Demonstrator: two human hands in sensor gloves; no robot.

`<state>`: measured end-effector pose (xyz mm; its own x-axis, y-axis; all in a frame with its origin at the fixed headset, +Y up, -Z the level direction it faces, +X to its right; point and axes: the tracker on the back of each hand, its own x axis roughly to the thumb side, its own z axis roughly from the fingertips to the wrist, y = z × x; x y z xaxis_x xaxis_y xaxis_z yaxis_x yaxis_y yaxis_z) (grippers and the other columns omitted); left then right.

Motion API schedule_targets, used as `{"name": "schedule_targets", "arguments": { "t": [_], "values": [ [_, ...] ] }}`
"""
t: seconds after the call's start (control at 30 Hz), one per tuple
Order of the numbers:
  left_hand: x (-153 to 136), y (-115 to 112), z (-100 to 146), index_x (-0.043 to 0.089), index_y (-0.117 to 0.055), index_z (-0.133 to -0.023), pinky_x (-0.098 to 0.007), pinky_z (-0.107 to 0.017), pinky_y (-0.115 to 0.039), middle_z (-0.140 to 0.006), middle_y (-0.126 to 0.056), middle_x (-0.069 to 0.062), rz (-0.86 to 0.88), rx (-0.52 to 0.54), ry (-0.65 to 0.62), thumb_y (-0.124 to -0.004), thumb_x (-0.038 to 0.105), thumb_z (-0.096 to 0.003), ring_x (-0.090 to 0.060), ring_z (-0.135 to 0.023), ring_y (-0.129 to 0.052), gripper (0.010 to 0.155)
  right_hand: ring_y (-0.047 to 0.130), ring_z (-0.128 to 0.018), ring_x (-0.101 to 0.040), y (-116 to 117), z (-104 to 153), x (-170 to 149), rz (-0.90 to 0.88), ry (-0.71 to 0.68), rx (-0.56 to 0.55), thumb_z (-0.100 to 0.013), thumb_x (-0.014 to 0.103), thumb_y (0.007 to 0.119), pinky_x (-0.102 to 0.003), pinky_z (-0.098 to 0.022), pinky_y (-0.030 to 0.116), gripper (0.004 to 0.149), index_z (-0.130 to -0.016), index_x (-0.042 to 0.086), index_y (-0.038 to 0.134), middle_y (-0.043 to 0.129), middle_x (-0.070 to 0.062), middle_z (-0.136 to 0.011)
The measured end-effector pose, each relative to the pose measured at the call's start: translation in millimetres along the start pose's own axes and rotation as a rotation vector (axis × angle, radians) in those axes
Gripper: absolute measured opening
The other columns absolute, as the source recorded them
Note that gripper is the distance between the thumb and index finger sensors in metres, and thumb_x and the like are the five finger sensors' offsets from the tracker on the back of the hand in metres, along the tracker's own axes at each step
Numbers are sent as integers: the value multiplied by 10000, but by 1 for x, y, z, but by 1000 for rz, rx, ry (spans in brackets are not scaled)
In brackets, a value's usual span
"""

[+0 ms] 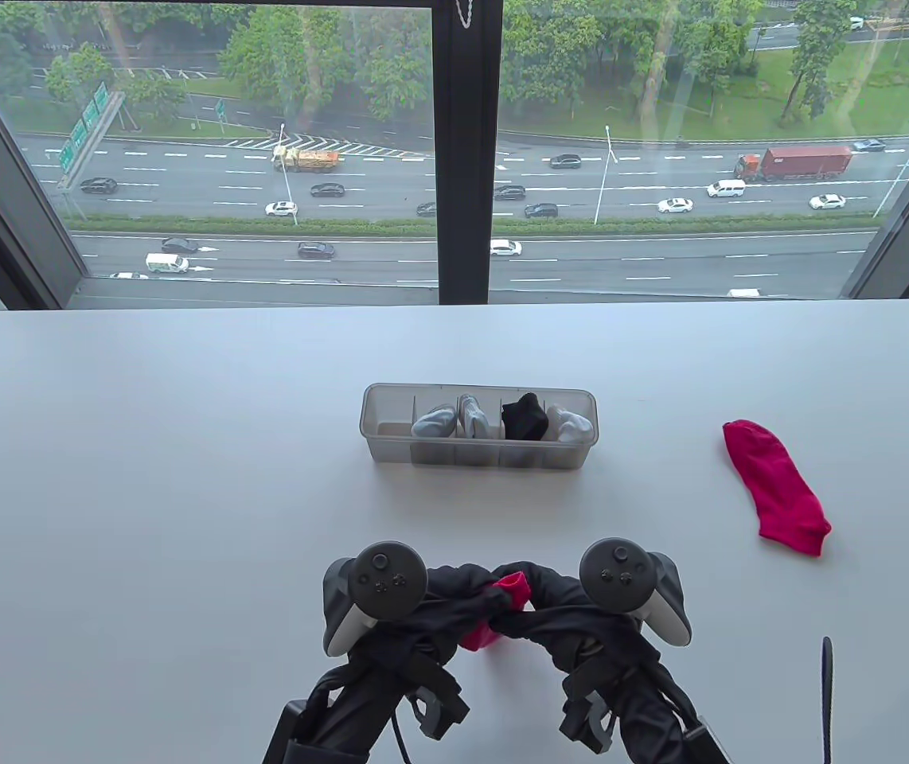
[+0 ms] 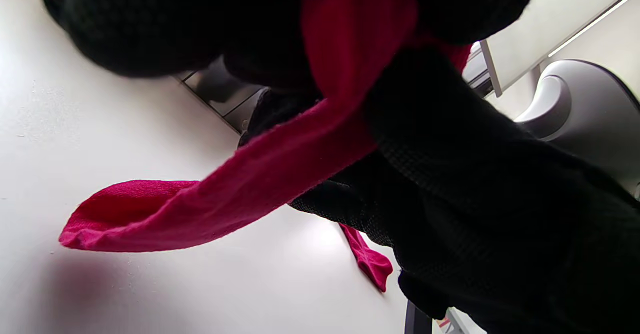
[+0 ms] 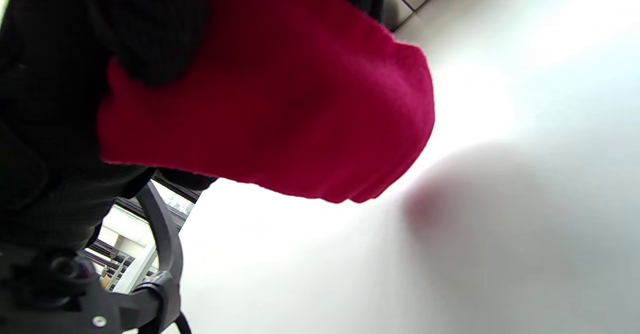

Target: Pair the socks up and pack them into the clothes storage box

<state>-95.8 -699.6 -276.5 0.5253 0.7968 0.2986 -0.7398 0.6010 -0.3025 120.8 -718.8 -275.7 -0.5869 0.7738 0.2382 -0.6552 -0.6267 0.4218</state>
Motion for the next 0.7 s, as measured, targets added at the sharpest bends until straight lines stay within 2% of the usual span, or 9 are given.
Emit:
{"name": "schedule_targets", "arguments": {
  "t": [0.1, 0.2, 0.27, 0.3, 0.37, 0.4, 0.47, 0.53, 0.7],
  "values": [
    [-8, 9, 2, 166, -807, -837, -626, -617, -696, -774, -926, -181, 84, 66, 34, -721, 505, -460, -385, -627, -947, 515, 857, -867, -266, -6, 2, -2, -37, 35, -89, -518, 456, 778, -620, -747, 512, 390, -865, 287, 724, 924, 19, -797],
    [-18, 11, 0, 139, -560, -1042, -700, -721, -520, -1080, -646, -209, 147, -66, 77, -699, 603, -447, -451, -949, -713, 767, 879, -855, -241, -12, 5, -8, -173, 36, -149, -528, 441, 771, -597, -753, 536, 389, -888, 308, 712, 940, 37, -792],
    [-21, 7, -1, 136, -479, -1089, -733, -745, -412, -1159, -517, -210, 153, -193, 117, -678, 639, -452, -477, -1054, -561, 836, 871, -869, -242, -13, 5, -10, -266, 14, -112, -539, 429, 771, -609, -758, 506, 397, -911, 310, 695, 936, 35, -812],
    [-21, 5, -1, 154, -471, -1097, -731, -744, -417, -1170, -502, -193, 165, -187, 99, -683, 608, -472, -475, -1057, -558, 801, 864, -877, -244, -12, 4, -10, -297, 3, -86, -541, 427, 773, -613, -759, 497, 405, -919, 310, 687, 932, 32, -821],
    [-15, 7, -1, 208, -682, -995, -701, -741, -484, -1109, -651, -163, 218, 14, 65, -675, 403, -533, -436, -1008, -679, 501, 856, -876, -274, -7, 3, -8, -291, 16, -49, -539, 427, 776, -625, -752, 488, 424, -931, 297, 682, 922, 5, -846],
    [-13, 9, 0, 218, -738, -942, -678, -722, -557, -1029, -774, -166, 243, 79, 65, -681, 350, -531, -415, -933, -793, 435, 830, -891, -306, -5, 3, -8, -253, 32, -52, -535, 440, 774, -640, -744, 478, 484, -971, 277, 641, 880, -26, -906],
    [-11, 13, 3, 210, -736, -930, -603, -622, -719, -912, -885, -176, 243, 129, 56, -689, 304, -532, -384, -762, -937, 412, 647, -989, -414, -3, 3, -8, -182, 62, -80, -536, 461, 761, -675, -736, 392, 645, -1073, 226, 489, 716, -127, -1043],
    [-11, 15, 6, 202, -734, -933, -584, -564, -765, -790, -964, -175, 124, 171, 81, -695, 276, -533, -373, -641, -996, 409, 417, -1043, -499, -4, 5, -6, -52, 69, -140, -525, 494, 754, -693, -727, 341, 828, -1123, 175, 279, 453, -222, -1155],
    [-5, 11, 4, 158, -773, -905, -575, -531, -792, -711, -1013, -173, 2, 169, 69, -731, 277, -518, -367, -576, -1031, 407, 170, -1068, -494, -1, 5, 10, 88, -42, -93, -497, 546, 770, -686, -745, 247, 997, -1100, 226, 43, 105, -196, -1204]
  ]
}}
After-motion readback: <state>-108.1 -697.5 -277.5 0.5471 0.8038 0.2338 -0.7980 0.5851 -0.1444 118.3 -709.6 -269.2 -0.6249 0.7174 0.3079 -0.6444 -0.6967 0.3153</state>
